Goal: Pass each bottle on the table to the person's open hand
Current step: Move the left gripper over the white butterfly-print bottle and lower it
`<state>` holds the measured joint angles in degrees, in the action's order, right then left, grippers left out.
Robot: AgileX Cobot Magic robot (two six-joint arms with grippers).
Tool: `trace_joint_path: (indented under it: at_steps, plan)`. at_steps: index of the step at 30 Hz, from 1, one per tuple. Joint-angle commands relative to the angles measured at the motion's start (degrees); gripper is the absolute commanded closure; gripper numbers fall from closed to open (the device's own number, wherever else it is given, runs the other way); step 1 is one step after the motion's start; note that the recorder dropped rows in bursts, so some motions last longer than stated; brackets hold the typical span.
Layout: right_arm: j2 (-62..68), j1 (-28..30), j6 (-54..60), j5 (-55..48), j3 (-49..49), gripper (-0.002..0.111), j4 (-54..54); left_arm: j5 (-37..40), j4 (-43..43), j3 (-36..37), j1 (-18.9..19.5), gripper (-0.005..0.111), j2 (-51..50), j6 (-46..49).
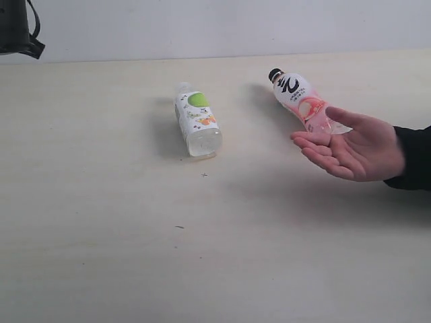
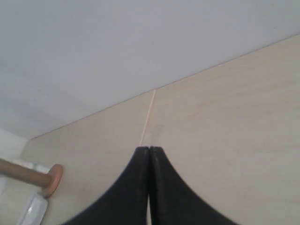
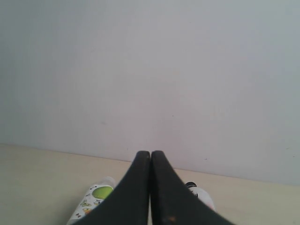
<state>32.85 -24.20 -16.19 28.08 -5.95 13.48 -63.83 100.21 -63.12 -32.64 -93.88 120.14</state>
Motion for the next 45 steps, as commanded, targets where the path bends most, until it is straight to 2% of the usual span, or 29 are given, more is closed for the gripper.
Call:
trace_joint_path:
  at_steps: [1,5,11,14,18,19,20,21,22,23,24,25,27,29,31,32,34,36,39,42,45]
  plan:
    - [-0.19,0.19,0.00,0.32,0.13,0.108,0.18,12.74,-0.27,3.15,-0.10,0.107,0.55,0.05]
    - [-0.19,0.19,0.00,0.32,0.13,0.108,0.18,28.47,-0.27,6.13,-0.10,0.107,0.55,-0.59]
    - [-0.19,0.19,0.00,0.32,0.13,0.108,0.18,50.70,-0.27,6.98,0.02,0.107,0.55,-9.24]
    - [-0.19,0.19,0.00,0.32,0.13,0.108,0.18,65.09,-0.27,6.98,1.14,0.107,0.55,-14.12]
    - [-0.19,0.19,0.00,0.32,0.13,0.108,0.18,88.42,-1.58,6.60,4.82,0.107,0.55,-26.07]
    - [-0.19,0.19,0.00,0.32,0.13,0.108,0.18,92.91,-4.04,6.02,6.02,0.107,0.55,-31.41]
    - [-0.19,0.19,0.00,0.32,0.13,0.108,0.18,99.17,-9.97,4.35,8.44,0.107,0.55,-42.41]
    - [-0.19,0.19,0.00,0.32,0.13,0.108,0.18,101.67,-13.90,3.31,9.66,0.107,0.55,-48.81]
    - [-0.19,0.19,0.00,0.32,0.13,0.108,0.18,105.68,-22.17,1.37,11.79,0.107,0.55,-60.11]
    - [-0.19,0.19,0.00,0.32,0.13,0.108,0.18,107.40,-26.49,0.26,12.86,0.107,0.55,-66.23]
    - [-0.19,0.19,0.00,0.32,0.13,0.108,0.18,109.58,-34.95,-1.79,14.46,0.107,0.55,-77.56]
    - [-0.19,0.19,0.00,0.32,0.13,0.108,0.18,110.15,-40.56,-2.94,14.92,0.107,0.55,-82.99]
    - [-0.19,0.19,0.00,0.32,0.13,0.108,0.18,110.63,-60.77,-5.94,15.14,0.107,0.55,-97.42]
    - [-0.19,0.19,0.00,0.32,0.13,0.108,0.18,110.77,-79.30,-6.94,13.11,0.107,0.55,-113.87]
    - [-0.19,0.19,0.00,0.32,0.13,0.108,0.18,112.37,-99.55,-7.49,9.14,0.107,0.55,-131.62]
    - [-0.19,0.19,0.00,0.32,0.13,0.108,0.18,114.60,-110.01,-7.84,6.74,0.107,0.55,-139.94]
    - [-0.19,0.19,0.00,0.32,0.13,0.108,0.18,120.95,-123.96,-8.37,0.40,0.107,0.55,-148.81]
    - [-0.19,0.19,0.00,0.32,0.13,0.108,0.18,125.46,-129.37,-9.26,-4.44,0.107,0.55,-151.93]
    - [-0.19,0.19,0.00,0.32,0.13,0.108,0.18,126.65,-130.45,-11.37,-9.27,0.107,0.55,-153.62]
    - [-0.19,0.19,0.00,0.32,0.13,0.108,0.18,123.75,-129.37,-14.51,-12.41,0.107,0.55,-156.43]
    - [-0.19,0.19,0.00,0.32,0.13,0.108,0.18,117.85,-129.37,-17.12,-13.90,0.107,0.55,-161.02]
